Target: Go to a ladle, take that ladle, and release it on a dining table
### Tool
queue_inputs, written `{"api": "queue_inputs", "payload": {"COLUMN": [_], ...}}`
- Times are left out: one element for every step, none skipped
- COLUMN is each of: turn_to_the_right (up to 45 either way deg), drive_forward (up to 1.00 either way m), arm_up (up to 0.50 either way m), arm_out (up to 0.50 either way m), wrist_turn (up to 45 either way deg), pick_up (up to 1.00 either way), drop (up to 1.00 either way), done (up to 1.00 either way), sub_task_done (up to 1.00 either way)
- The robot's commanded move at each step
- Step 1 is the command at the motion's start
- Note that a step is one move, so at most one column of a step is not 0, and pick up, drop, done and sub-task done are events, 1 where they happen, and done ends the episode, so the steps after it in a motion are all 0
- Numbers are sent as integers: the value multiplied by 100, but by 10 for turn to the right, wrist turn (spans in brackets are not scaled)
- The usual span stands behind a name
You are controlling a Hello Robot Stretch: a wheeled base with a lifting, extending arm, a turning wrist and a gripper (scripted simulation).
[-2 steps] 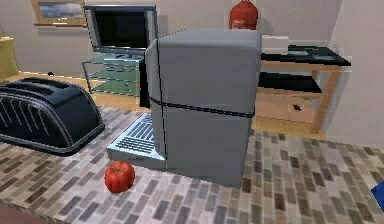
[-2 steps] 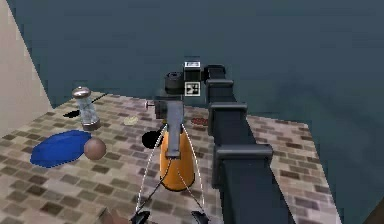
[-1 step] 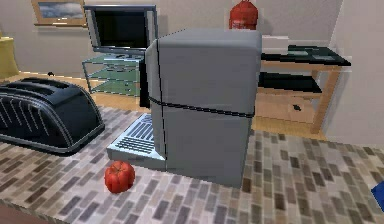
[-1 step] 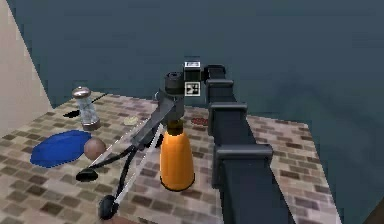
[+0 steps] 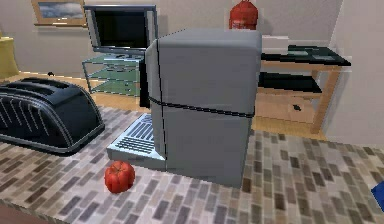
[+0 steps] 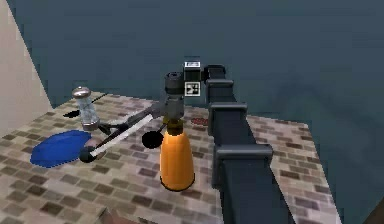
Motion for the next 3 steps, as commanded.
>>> {"api": "queue_inputs", "payload": {"turn_to_the_right": [0, 0, 0], "drive_forward": [0, 0, 0], "arm_up": [0, 0, -12], "arm_out": [0, 0, 0], "wrist_turn": [450, 90, 0], "pick_up": [0, 0, 0], "drop": [0, 0, 0], "done": [0, 0, 0], "sub_task_done": [0, 0, 0]}}
